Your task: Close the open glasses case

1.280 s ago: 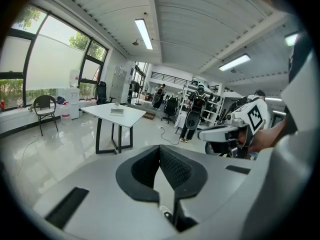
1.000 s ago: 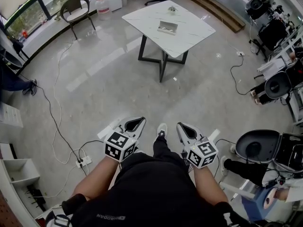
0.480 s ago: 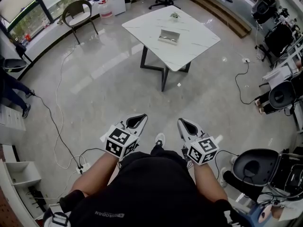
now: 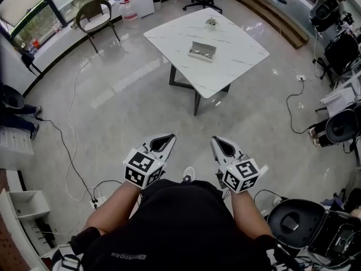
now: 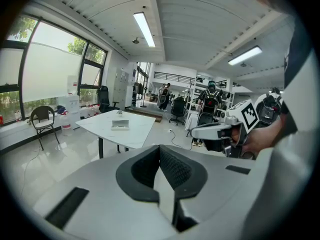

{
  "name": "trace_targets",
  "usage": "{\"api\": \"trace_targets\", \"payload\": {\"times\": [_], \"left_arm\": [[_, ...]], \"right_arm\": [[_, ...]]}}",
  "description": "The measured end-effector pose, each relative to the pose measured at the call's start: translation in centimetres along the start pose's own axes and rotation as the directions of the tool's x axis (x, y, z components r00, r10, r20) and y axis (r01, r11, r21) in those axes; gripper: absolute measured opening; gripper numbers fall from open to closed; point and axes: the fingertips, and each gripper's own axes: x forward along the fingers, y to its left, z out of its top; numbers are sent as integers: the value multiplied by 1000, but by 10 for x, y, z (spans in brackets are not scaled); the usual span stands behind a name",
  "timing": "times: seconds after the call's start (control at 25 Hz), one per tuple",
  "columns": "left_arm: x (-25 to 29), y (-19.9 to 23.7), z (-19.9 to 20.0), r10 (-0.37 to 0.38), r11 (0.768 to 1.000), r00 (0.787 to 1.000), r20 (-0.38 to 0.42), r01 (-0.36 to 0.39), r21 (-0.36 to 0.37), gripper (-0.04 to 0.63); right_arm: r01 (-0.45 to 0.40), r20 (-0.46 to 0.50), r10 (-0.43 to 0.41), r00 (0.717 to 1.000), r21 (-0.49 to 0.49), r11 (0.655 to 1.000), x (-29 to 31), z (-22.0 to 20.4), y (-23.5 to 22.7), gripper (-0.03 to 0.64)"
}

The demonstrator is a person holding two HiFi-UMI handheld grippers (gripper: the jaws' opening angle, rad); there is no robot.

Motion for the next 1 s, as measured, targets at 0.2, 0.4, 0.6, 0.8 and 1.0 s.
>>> {"api": "trace_targets", "payload": {"times": [0.2, 0.4, 0.6, 0.8, 1.0], "left_arm": [[31, 10, 16, 23, 1000, 1000, 5, -23, -5, 3], [58, 14, 31, 32, 999, 999, 14, -32, -10, 3], [75, 23, 33, 42, 999, 999, -2, -42, -15, 3], [92, 23, 47, 32, 999, 999, 5, -32, -8, 3], [103, 21, 47, 21, 1000, 1000, -9, -21, -17, 3]], "right_arm": [[-20, -7, 20, 1000, -2, 1000, 13, 9, -32, 2], [-23, -12, 23, 1000, -2, 1000, 21, 15, -61, 2], [-22, -4, 22, 1000, -4, 1000, 25, 22, -78, 2], [-17, -14, 17, 1000, 7, 1000, 24, 23, -91, 2], [-2, -20, 3, 1000, 18, 1000, 24, 23, -103, 2]]}}
